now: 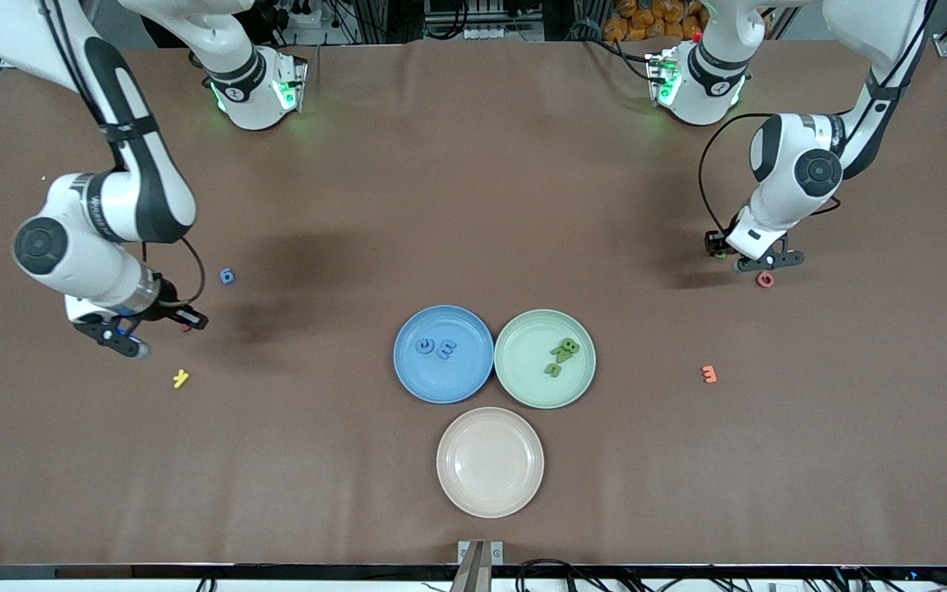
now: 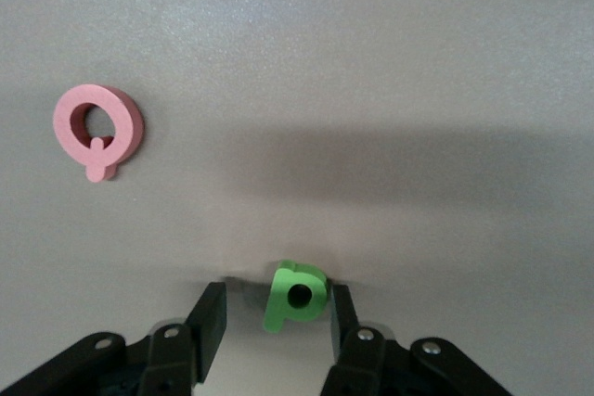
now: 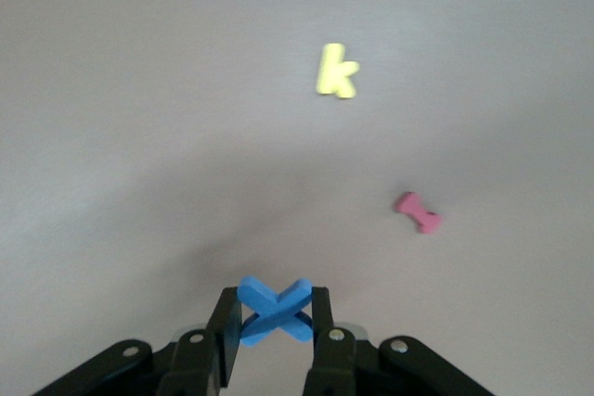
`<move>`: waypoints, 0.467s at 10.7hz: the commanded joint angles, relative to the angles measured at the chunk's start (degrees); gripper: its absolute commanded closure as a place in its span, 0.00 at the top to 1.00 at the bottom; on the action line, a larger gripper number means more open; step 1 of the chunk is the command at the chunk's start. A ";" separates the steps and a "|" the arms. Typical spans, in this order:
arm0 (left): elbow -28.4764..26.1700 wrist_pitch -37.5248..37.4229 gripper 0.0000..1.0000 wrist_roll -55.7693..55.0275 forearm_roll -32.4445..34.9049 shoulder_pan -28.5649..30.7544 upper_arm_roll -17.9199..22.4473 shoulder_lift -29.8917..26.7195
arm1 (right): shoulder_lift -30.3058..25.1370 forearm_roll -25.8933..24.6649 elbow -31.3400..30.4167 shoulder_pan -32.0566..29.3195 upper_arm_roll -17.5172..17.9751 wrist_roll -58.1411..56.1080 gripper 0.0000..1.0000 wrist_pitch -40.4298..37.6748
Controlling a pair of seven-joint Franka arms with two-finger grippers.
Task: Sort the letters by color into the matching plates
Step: 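Drop the blue x into the blue plate with the right gripper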
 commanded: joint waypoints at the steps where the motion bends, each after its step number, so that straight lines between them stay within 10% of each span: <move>1: -0.81 0.70 0.51 1.29 0.16 0.04 0.16 -0.59 | 4.97 -2.09 7.15 3.57 3.25 -7.22 0.19 -0.77; 5: -0.45 0.79 0.42 1.29 0.16 -0.40 0.16 -0.15 | 10.07 -2.61 15.41 12.09 4.32 -10.05 0.19 -0.86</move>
